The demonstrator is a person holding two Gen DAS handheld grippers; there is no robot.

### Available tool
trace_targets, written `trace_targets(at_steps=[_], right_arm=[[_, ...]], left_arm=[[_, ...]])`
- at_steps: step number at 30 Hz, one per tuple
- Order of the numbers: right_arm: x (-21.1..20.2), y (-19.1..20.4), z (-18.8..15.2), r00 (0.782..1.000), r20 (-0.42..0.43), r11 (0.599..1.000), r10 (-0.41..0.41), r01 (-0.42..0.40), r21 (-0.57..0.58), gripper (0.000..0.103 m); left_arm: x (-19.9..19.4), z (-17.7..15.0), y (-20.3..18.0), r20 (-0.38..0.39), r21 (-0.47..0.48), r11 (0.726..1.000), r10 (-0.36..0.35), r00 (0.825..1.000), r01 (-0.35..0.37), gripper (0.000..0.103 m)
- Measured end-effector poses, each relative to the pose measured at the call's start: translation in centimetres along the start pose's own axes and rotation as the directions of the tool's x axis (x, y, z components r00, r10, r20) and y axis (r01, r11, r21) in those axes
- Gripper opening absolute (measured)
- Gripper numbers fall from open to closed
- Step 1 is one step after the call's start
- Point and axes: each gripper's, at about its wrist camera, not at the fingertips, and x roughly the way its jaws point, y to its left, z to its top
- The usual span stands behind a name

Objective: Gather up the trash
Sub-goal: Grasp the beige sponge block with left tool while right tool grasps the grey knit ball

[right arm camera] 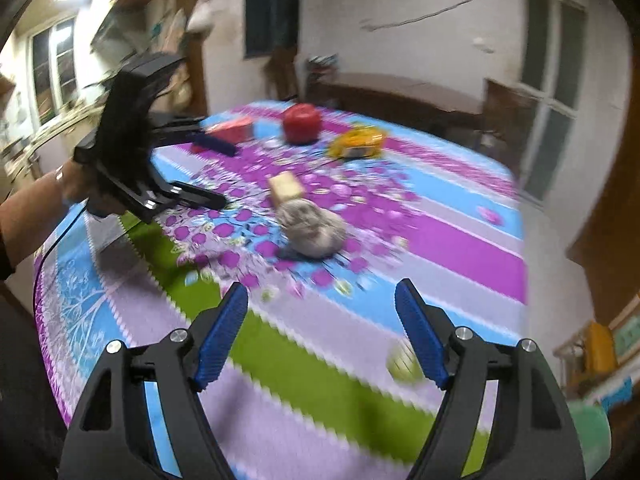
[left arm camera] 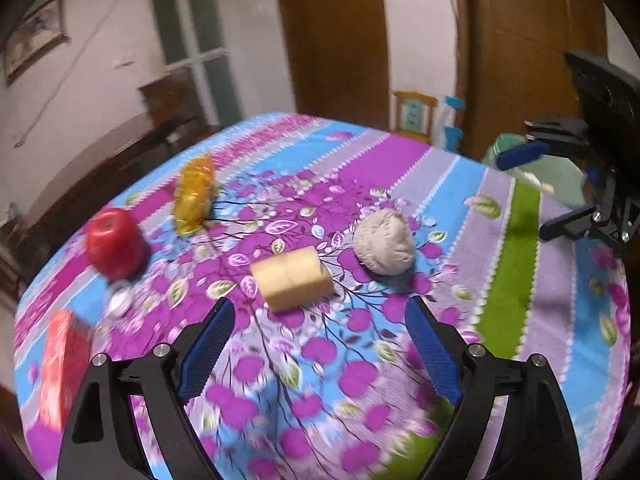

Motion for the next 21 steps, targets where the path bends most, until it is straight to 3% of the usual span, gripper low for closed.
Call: trace_targets(at_steps=[3,11,14,16,18,21], right_arm=[[3.0,0.0,1.3,0.998,-0.041,0.997,0.049,-0.051,-0.049,0.073],[7.8,-0.4,2.6,0.989,-0.108,0.987,0.099,-0.111,-0.115,0.073],[8.5,-0.7,2.5,0.987,-0.123,0.985,0.102,-0.118,-0.125,0.062],[8.4,-1.3,2.4,0.988,-0.120,0.988,0.098,-0.112,-0.111,0.049],[8.0,-2.0,2.3,0.986,-0.106,0.988,0.126,-0.134,-0.074,0.045],[7.7,-2.1,2.0,0.987,-0.091,0.989,0.134,-0.139,-0.049,0.042]], left_arm=[[2.1,0.7,0.6,-0.006,0.048,0.997,-0.054,0.999,0.055,0.087],[4.7,1.3,2.3,0.016,0.048,0.996,-0.081,0.997,0.080,0.087],[5.3,1.5,2.4,0.014,0.064,0.995,-0.080,0.997,0.079,0.087],[5.7,1.5,2.1,-0.004,0.088,0.994,-0.065,0.998,0.065,0.082],[6.1,1.5,1.9,-0.022,0.100,0.993,-0.065,0.998,0.067,0.068],[6.3,1.3,1.4,-0.031,0.124,0.992,-0.011,0.999,0.015,0.056]])
